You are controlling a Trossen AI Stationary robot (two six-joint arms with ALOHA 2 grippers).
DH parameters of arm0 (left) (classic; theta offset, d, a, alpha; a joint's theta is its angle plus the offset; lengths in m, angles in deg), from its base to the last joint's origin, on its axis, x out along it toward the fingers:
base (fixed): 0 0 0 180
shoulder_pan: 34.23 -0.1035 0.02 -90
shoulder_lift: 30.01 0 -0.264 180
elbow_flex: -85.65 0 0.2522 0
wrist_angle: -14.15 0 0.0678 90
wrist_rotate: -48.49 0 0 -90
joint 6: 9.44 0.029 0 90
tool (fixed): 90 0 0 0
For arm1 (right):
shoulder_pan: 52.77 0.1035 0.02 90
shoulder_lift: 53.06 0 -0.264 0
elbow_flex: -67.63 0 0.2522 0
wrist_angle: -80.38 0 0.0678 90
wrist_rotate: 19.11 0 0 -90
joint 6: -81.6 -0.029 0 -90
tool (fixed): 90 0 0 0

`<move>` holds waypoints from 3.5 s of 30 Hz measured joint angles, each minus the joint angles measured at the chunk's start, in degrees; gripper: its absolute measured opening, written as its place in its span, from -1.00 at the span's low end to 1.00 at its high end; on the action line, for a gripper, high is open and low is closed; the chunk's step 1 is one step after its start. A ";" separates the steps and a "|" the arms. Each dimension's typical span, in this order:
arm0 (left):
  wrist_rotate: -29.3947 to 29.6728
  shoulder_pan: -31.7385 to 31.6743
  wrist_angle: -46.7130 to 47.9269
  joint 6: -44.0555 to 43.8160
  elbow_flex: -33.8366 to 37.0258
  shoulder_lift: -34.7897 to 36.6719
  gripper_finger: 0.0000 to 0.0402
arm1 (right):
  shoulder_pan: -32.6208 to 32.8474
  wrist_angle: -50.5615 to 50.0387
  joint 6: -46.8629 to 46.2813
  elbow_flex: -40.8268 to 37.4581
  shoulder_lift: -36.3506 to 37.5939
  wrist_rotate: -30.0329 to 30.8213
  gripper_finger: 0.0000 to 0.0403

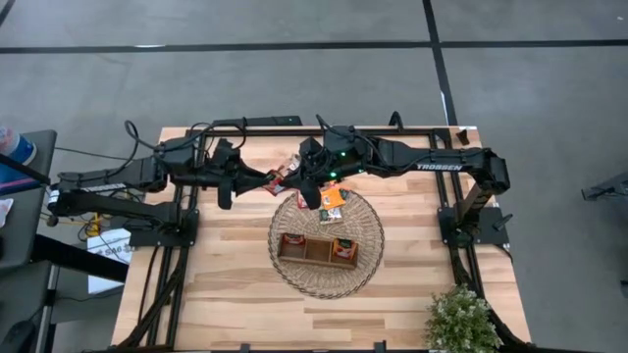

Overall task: Pick & Place Tea
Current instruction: Put the red tea bag into the left section of the wooden organizer

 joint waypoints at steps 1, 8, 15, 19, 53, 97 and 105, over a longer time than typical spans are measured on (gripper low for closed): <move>0.12 0.00 0.28 0.38 0.00 0.03 -0.64 | -0.02 -0.02 0.00 0.00 0.00 0.00 -1.00; 2.83 0.00 1.66 2.54 0.00 0.11 -0.93 | -0.26 -0.07 -0.04 0.00 -0.02 0.04 -1.00; 3.04 0.02 1.76 5.78 0.00 0.11 -0.99 | -0.28 0.11 -0.50 0.00 -0.02 -4.05 -0.91; 3.01 0.04 2.48 6.95 0.00 0.14 -1.00 | -0.29 -2.40 -0.97 -0.05 0.86 -8.58 -0.67; 2.72 9.13 8.59 23.60 -0.02 -21.65 -1.00 | 6.37 -34.53 -1.58 -0.88 19.65 16.79 -0.38; 18.20 17.25 8.63 24.95 0.00 -35.70 -1.00 | 6.17 -35.63 -1.57 -0.92 19.74 16.55 -0.41; 18.65 17.25 8.65 24.89 0.00 -35.70 -1.00 | 6.17 -35.63 -1.57 -0.92 19.74 16.55 -0.41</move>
